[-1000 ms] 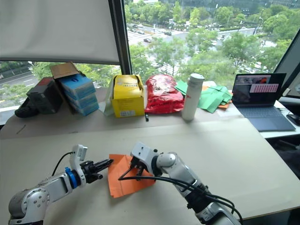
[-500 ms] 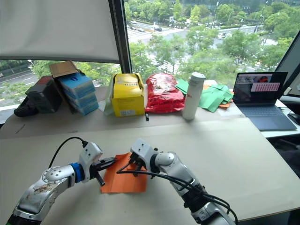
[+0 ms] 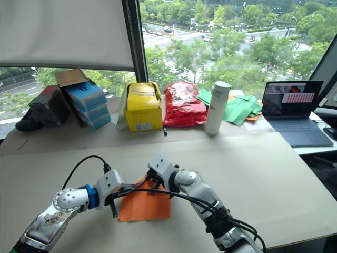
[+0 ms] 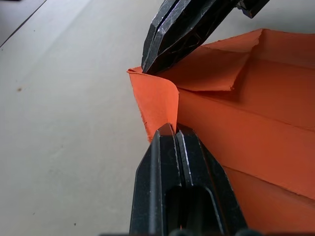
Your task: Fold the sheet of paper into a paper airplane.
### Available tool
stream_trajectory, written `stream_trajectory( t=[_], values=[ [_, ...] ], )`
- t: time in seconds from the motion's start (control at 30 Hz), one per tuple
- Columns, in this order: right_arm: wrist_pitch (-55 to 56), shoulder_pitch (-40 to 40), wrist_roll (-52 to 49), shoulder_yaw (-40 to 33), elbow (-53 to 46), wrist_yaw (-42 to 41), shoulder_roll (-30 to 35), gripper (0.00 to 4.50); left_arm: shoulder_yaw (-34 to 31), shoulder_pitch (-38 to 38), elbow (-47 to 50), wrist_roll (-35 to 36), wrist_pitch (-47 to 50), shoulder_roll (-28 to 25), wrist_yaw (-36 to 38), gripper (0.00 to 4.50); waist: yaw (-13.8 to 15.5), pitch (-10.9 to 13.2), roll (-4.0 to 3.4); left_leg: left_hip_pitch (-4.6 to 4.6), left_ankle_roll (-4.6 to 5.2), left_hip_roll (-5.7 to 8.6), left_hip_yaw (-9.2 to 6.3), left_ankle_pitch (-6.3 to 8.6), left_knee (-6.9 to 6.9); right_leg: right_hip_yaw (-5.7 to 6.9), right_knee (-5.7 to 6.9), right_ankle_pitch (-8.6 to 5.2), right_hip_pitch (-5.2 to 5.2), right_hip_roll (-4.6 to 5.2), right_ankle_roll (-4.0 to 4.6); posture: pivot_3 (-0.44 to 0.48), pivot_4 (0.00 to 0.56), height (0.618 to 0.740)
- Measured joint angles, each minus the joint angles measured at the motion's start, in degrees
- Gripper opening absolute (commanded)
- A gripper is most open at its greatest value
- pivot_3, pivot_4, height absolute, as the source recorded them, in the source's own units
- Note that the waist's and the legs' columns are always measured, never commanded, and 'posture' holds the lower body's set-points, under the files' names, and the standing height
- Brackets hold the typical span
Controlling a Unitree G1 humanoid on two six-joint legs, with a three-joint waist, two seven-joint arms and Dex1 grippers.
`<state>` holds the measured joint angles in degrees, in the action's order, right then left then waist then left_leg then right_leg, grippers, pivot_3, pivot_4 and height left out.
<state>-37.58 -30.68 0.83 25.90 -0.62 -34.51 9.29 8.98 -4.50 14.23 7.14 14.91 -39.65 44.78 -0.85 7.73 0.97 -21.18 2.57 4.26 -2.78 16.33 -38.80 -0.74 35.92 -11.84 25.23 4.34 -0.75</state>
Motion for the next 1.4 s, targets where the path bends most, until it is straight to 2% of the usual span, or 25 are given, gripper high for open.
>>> stream_trajectory(
  t=[0.33, 0.6, 0.77, 0.97, 1.27, 1.3, 1.4],
  values=[
    [0.0, 1.2, 0.0, 0.0, -0.3, 0.8, -0.2, 0.0, 2.5, -1.1, -2.5, -5.8, -6.4, -0.5, 0.9, 0.03, 0.0, 0.0, -0.01, 0.01, 0.07, 0.0, 0.0, 0.04, -0.02, 0.06, 0.02, 0.0, -0.02, -0.01, 0.0, 0.0, 0.15, 0.74],
    [0.0, 5.6, -0.5, -0.6, -7.5, -0.3, 3.8, 0.0, 2.8, -1.6, -3.0, -7.5, -7.6, -0.5, 1.5, 0.03, 0.1, 0.0, -0.01, 0.02, 0.13, 0.01, 0.01, 0.07, -0.04, 0.11, 0.02, 0.0, -0.04, -0.01, -0.01, 0.0, 0.15, 0.74],
    [1.5, 6.2, -2.1, -3.2, -9.0, 0.0, 3.3, 0.0, 2.8, -1.8, -3.3, -8.1, -8.5, -0.5, 2.0, 0.03, 0.1, 0.0, -0.01, 0.07, 0.12, 0.01, 0.01, 0.06, -0.04, 0.12, 0.05, 0.0, -0.07, -0.02, -0.01, 0.0, 0.15, 0.74],
    [5.8, 3.7, -1.9, -3.2, -6.1, 1.0, -1.0, 0.0, 3.7, -1.9, -3.7, -9.4, -10.0, -0.5, 2.4, 0.03, 0.1, 0.0, -0.01, 0.09, 0.13, 0.01, 0.0, 0.06, -0.04, 0.13, 0.07, 0.0, -0.08, -0.02, -0.01, 0.0, 0.15, 0.74],
    [6.5, 2.4, 1.9, 0.3, 2.0, 1.1, 0.3, 0.0, 3.7, -1.8, -3.7, -9.7, -10.9, -0.6, 3.0, 0.03, 0.1, 0.0, -0.03, 0.11, 0.12, 0.03, 0.05, 0.06, -0.04, 0.14, 0.07, 0.0, -0.08, -0.01, -0.01, 0.0, 0.15, 0.74],
    [6.3, 2.4, 2.2, 0.3, 2.0, 1.2, 0.4, 0.0, 3.7, -1.7, -3.7, -9.7, -10.9, -0.6, 3.2, 0.55, 0.1, 0.0, -0.03, 0.1, 0.13, 0.02, 0.04, 0.07, -0.04, 0.14, 0.07, 0.0, -0.08, -0.02, -0.01, 0.0, 0.15, 0.74],
    [5.9, 2.5, 2.4, 0.3, 1.5, 1.2, 0.6, 0.0, 3.3, -1.0, -2.5, -8.7, -10.7, -1.0, 4.5, 1.53, 0.1, 0.0, -0.03, 0.11, 0.16, 0.02, 0.04, 0.08, -0.05, 0.14, 0.07, 0.0, -0.1, -0.01, -0.01, 0.0, 0.15, 0.74]
  ],
)
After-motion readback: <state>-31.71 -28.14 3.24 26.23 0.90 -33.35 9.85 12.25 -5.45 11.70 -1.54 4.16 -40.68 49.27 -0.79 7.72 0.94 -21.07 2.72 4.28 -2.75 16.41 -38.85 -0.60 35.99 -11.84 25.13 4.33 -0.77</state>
